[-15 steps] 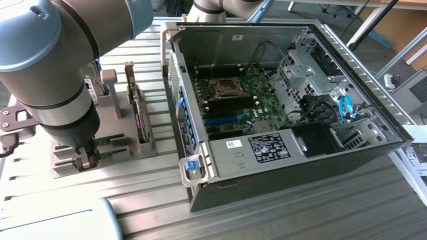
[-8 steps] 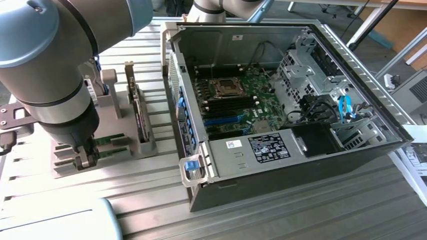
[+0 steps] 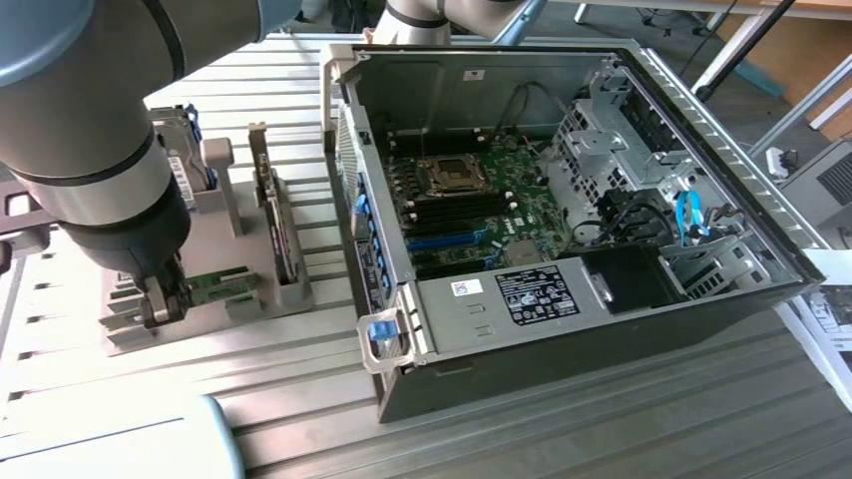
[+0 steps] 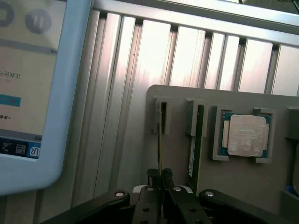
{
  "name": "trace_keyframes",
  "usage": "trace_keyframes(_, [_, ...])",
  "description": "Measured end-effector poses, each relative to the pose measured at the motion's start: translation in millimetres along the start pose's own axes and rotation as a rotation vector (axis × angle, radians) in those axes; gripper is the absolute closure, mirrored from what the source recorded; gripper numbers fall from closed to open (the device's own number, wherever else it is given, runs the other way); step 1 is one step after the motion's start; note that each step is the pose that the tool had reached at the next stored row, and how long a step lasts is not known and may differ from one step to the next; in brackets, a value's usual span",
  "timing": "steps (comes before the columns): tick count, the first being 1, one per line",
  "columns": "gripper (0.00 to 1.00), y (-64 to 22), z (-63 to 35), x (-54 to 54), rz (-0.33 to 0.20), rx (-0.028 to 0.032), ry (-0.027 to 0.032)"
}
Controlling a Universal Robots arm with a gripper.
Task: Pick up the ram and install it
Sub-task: 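Pick up the ram and move it above insertion slot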
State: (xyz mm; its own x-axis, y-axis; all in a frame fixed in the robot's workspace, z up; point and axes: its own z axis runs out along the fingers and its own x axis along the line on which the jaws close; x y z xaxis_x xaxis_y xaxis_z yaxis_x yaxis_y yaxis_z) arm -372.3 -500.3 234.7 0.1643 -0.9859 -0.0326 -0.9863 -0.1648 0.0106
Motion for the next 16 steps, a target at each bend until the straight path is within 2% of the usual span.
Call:
trace_keyframes(9, [0.86, 0.2, -26.6, -1.2, 0.000, 0.0001, 0.0000])
trace_keyframes(12, [0.86, 0.3, -39.9, -1.8, 0.000, 0.0000, 0.0001])
trace_keyframes(16, [0.86, 0.5, -63.8, -2.9, 0.000, 0.0000, 0.0001])
